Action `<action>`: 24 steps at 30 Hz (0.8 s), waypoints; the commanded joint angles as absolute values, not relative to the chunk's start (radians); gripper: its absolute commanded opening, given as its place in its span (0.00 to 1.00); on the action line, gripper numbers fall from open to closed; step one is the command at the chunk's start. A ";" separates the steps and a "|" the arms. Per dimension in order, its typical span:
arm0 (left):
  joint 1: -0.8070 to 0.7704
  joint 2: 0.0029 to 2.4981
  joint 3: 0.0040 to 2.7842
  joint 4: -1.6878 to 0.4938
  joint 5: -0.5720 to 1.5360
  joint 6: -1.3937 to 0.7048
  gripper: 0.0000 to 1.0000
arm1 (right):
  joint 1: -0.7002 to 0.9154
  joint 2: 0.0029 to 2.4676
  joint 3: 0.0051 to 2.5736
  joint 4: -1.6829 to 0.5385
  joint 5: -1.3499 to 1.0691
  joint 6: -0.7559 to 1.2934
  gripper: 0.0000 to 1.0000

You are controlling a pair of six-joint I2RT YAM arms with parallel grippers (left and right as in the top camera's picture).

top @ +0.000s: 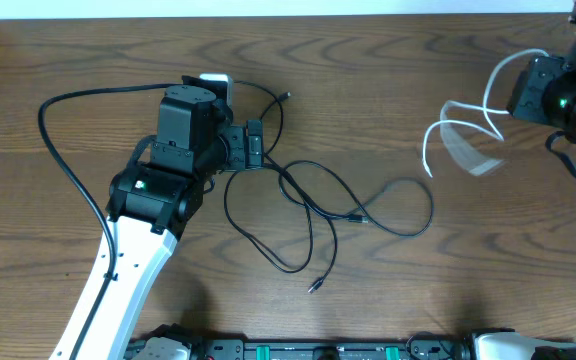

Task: Untangle cables
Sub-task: 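Carry the white cable to the upper right corner and drop it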

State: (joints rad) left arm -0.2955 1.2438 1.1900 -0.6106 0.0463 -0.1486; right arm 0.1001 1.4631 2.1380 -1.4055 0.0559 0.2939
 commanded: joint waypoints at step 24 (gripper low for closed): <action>-0.294 1.258 1.197 -0.628 0.037 -0.128 0.96 | 0.032 1.449 2.164 -1.460 0.489 0.368 0.01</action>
